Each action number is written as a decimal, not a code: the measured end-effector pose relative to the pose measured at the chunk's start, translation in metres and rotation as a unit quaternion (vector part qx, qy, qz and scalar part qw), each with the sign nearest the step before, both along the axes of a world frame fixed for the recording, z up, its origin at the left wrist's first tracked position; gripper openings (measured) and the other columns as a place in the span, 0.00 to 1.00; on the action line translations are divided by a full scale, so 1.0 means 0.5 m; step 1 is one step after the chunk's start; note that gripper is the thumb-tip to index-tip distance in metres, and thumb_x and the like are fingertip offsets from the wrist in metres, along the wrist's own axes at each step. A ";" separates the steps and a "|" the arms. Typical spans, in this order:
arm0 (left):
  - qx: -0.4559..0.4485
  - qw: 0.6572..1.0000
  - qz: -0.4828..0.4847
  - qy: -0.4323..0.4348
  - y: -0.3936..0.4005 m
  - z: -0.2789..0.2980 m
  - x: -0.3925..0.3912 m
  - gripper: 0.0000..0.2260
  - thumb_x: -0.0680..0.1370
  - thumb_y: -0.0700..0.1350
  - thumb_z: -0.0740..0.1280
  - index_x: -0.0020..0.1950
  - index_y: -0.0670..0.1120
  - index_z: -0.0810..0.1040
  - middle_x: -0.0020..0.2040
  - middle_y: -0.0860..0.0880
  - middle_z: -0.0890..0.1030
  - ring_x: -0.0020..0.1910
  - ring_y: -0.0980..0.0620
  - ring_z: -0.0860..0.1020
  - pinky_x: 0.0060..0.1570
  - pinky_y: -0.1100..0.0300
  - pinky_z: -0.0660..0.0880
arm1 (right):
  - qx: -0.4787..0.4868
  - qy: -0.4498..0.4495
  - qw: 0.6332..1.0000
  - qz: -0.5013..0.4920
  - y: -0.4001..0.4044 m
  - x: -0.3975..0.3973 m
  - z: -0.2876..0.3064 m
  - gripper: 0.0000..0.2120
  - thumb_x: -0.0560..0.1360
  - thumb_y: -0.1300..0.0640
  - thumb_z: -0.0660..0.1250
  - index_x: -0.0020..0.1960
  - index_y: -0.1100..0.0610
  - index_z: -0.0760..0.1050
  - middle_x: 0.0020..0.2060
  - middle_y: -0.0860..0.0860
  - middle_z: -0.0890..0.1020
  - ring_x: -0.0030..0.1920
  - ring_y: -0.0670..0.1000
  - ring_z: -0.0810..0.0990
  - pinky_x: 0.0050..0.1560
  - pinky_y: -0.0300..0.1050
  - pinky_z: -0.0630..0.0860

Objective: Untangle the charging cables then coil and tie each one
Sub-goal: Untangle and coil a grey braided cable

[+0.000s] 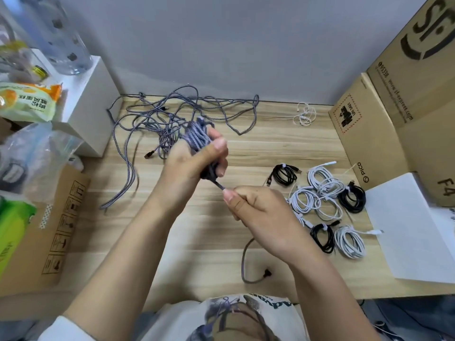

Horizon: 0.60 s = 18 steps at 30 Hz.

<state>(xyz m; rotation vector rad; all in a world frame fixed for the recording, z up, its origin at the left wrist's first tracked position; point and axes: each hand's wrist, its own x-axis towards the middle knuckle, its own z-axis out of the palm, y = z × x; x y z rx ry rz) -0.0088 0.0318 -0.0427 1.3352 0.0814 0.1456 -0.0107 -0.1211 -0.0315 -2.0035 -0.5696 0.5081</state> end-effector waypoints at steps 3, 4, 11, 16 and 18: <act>0.119 0.988 -0.086 0.047 0.008 -0.008 -0.010 0.08 0.73 0.45 0.63 0.42 0.40 0.69 0.28 0.46 0.70 0.26 0.54 0.68 0.26 0.66 0.64 | 0.010 -0.019 1.000 -0.003 -0.007 0.002 0.009 0.24 0.73 0.42 0.59 0.29 0.61 0.68 0.26 0.57 0.71 0.29 0.53 0.68 0.33 0.51 0.67; 0.133 0.980 -0.136 0.061 0.008 -0.007 -0.013 0.13 0.74 0.46 0.62 0.41 0.36 0.68 0.28 0.44 0.68 0.26 0.53 0.66 0.25 0.65 0.63 | 0.004 -0.024 1.000 -0.002 -0.010 0.003 0.009 0.22 0.73 0.43 0.60 0.28 0.57 0.69 0.24 0.53 0.71 0.28 0.49 0.69 0.33 0.49 0.66; 0.198 0.907 -0.339 0.151 0.011 -0.002 -0.021 0.31 0.75 0.69 0.48 0.34 0.45 0.73 0.22 0.48 0.70 0.26 0.48 0.68 0.25 0.62 0.64 | 0.065 -0.004 0.998 -0.007 -0.010 0.006 0.028 0.13 0.70 0.53 0.74 0.28 0.52 0.77 0.25 0.43 0.81 0.30 0.39 0.78 0.36 0.36 0.71; -0.003 0.861 -0.487 0.147 0.032 -0.012 -0.039 0.30 0.72 0.72 0.51 0.36 0.47 0.74 0.21 0.53 0.69 0.19 0.53 0.65 0.43 0.58 0.75 | 0.123 0.015 0.990 -0.066 -0.016 0.028 0.010 0.14 0.62 0.45 0.74 0.28 0.54 0.77 0.22 0.47 0.74 0.25 0.45 0.69 0.28 0.40 0.65; -0.103 0.849 -0.505 0.115 0.036 -0.017 -0.039 0.26 0.74 0.69 0.55 0.38 0.47 0.75 0.23 0.55 0.70 0.17 0.58 0.65 0.43 0.61 0.75 | 0.124 0.015 0.990 -0.066 -0.015 0.034 0.006 0.14 0.63 0.39 0.71 0.29 0.48 0.77 0.22 0.48 0.70 0.28 0.44 0.66 0.30 0.41 0.62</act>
